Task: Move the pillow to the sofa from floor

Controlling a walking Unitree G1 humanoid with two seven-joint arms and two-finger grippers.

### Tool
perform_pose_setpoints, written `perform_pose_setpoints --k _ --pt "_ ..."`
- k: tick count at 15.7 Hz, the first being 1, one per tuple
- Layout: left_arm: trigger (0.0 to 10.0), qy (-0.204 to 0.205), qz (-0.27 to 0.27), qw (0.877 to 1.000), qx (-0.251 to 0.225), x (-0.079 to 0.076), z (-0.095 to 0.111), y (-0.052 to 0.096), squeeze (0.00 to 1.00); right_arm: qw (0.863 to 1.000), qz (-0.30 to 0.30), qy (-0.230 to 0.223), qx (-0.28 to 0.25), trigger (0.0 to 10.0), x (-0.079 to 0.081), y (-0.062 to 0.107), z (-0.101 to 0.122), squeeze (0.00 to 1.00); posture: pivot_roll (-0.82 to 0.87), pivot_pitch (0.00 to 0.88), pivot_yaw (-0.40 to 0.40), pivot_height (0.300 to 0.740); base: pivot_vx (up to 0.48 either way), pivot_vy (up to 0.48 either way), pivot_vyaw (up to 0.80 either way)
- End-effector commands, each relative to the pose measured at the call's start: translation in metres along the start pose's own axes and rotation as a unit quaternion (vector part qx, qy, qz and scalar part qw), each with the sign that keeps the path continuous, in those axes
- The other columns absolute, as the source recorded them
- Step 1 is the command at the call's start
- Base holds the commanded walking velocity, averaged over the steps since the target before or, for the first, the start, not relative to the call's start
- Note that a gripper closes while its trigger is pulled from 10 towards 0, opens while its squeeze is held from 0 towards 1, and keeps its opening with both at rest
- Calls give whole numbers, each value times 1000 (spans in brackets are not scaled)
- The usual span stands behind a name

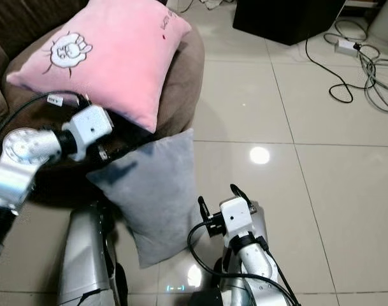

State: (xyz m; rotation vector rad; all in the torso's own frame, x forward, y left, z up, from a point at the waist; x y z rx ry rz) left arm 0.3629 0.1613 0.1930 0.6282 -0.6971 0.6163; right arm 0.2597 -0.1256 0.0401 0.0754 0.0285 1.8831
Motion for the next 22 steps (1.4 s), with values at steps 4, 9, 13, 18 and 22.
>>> perform_pose_setpoints --k 4,9,13,18,22 --pt "10000 -30 -62 998 -3 -4 3 10 0 1000 -6 -1 3 10000 -1 2 -1 0 29 216 -9 429 0 0 0" --pt "10000 -42 -126 991 -18 -11 10 10 0 1000 -6 0 1 10000 4 -1 1 0 29 218 -3 429 0 0 0" --pt "10000 -95 -253 963 -2 -68 -2 -7 0 1000 -8 -1 2 10000 4 -3 -1 0 33 224 0 429 0 0 0" --pt "10000 -116 -308 944 0 -100 -8 -29 0 1000 -12 -3 3 10000 2 3 -6 0 9 241 19 429 0 0 0" --pt "10000 -137 -261 956 -2 -81 -2 -36 0 1000 -26 -4 9 10000 0 8 -11 0 -16 248 25 429 0 0 0"
Point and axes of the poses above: a point about 5 cm out from each wrist's last joint towards the gripper, its own y axis pointing back from the gripper into the wrist, its own z axis along the axis of the wrist's last joint, x = y × z, the point moved 3 cm from there along -y, pointing out of the wrist towards the gripper, and after that the axes turned 12 degrees about -y, right-handed, at the moved point
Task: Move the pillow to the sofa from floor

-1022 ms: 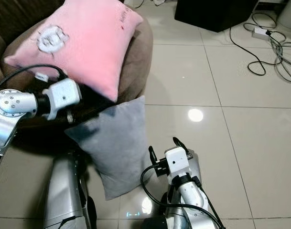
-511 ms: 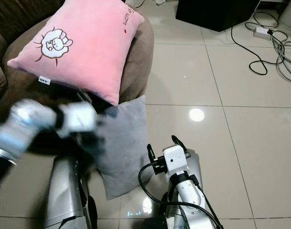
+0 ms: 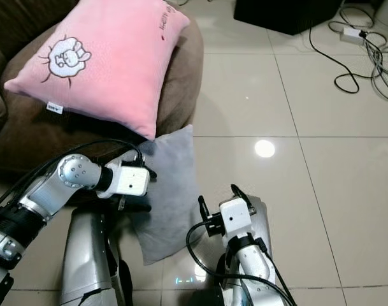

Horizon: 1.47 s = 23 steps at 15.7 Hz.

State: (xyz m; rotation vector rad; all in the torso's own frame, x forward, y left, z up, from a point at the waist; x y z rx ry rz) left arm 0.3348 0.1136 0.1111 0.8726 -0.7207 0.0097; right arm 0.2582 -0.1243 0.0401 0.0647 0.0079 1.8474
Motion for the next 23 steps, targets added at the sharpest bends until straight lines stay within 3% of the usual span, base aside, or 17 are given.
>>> perform_pose_setpoints --k 1,5,8,11,13,14,17,23 --pt "10000 -14 47 999 3 23 3 18 0 1000 -12 -2 24 10000 -3 7 -14 0 -14 246 24 429 0 0 0" --pt "10000 -23 99 995 -11 35 10 26 0 1000 -10 0 27 10000 -6 8 -18 0 -1 243 14 429 0 0 0" --pt "10000 16 166 986 -17 39 8 24 0 1000 -5 2 28 10000 -5 9 -19 0 9 245 6 429 0 0 0" --pt "10000 56 238 969 -16 41 7 16 0 1000 1 3 27 10000 -4 8 -19 0 17 246 1 429 0 0 0" --pt "10000 90 295 951 -13 37 10 4 0 1000 5 4 22 10000 -2 7 -16 0 19 245 0 429 0 0 0" --pt "10000 87 311 946 -7 36 13 -1 0 1000 6 4 19 10000 -1 7 -15 0 19 245 0 429 0 0 0" --pt "10000 73 302 951 -13 27 29 -18 0 1000 7 4 13 10000 0 6 -12 0 18 248 4 429 0 0 0" --pt "10000 74 308 948 3 35 36 -36 0 1000 11 1 -13 10000 10 1 8 0 7 256 17 429 0 0 0"
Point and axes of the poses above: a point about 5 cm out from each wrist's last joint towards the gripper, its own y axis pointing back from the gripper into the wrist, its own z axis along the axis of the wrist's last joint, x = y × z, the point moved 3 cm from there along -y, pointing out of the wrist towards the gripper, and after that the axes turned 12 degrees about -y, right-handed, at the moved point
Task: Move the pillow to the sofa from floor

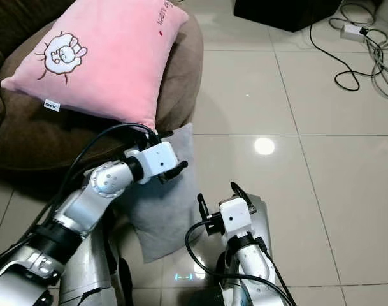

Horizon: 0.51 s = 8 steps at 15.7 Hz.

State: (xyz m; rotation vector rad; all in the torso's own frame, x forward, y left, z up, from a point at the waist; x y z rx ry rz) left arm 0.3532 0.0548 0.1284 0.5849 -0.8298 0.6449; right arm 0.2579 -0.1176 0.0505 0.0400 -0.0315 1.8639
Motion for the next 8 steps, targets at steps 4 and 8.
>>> perform_pose_setpoints --k 4,8 --pt "10000 2 -11 999 40 -10 -15 -10 0 1000 -2 4 -7 10000 5 2 12 0 -12 265 27 429 0 0 0" --pt "10000 -14 -11 997 71 -6 -30 -15 0 1000 -24 5 -19 10000 2 9 22 0 -42 278 49 429 0 0 0"
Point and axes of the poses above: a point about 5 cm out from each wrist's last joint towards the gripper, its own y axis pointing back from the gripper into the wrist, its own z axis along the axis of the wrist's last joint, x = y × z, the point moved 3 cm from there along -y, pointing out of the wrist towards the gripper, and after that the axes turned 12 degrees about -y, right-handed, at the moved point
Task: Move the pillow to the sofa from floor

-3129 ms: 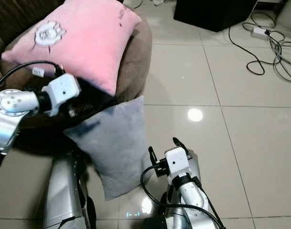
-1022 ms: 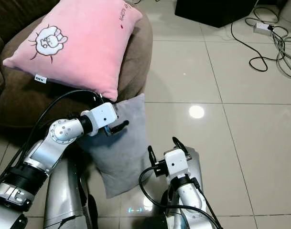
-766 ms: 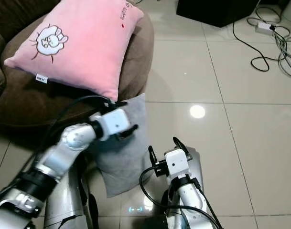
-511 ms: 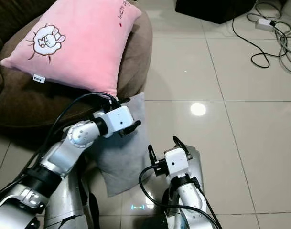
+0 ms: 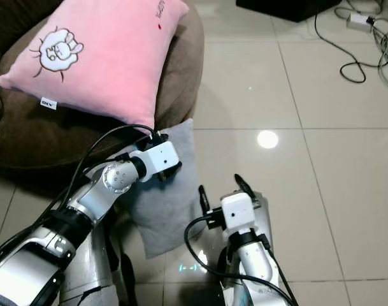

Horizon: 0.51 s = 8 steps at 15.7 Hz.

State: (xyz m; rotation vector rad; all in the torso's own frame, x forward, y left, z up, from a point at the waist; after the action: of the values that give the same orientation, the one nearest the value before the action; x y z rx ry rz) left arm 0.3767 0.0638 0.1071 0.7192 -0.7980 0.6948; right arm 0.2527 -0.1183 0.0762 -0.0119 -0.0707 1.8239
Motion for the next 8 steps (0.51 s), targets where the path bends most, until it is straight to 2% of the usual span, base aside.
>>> perform_pose_setpoints --k 1,4,5,8 --pt "10000 -14 -2 1000 4 0 -1 -2 0 1000 -11 -2 12 10000 -2 7 -3 0 -49 280 58 429 0 0 0" --pt "10000 -32 12 999 9 10 2 -10 0 999 -32 -3 25 10000 -6 23 -6 0 -77 290 76 429 0 0 0" --pt "10000 -32 12 999 9 10 2 -10 0 999 -32 -3 25 10000 -6 23 -6 0 -77 290 76 429 0 0 0" --pt "10000 -51 39 998 -2 30 15 -16 0 998 -48 -2 36 10000 -9 32 -8 0 -95 293 87 429 0 0 0"
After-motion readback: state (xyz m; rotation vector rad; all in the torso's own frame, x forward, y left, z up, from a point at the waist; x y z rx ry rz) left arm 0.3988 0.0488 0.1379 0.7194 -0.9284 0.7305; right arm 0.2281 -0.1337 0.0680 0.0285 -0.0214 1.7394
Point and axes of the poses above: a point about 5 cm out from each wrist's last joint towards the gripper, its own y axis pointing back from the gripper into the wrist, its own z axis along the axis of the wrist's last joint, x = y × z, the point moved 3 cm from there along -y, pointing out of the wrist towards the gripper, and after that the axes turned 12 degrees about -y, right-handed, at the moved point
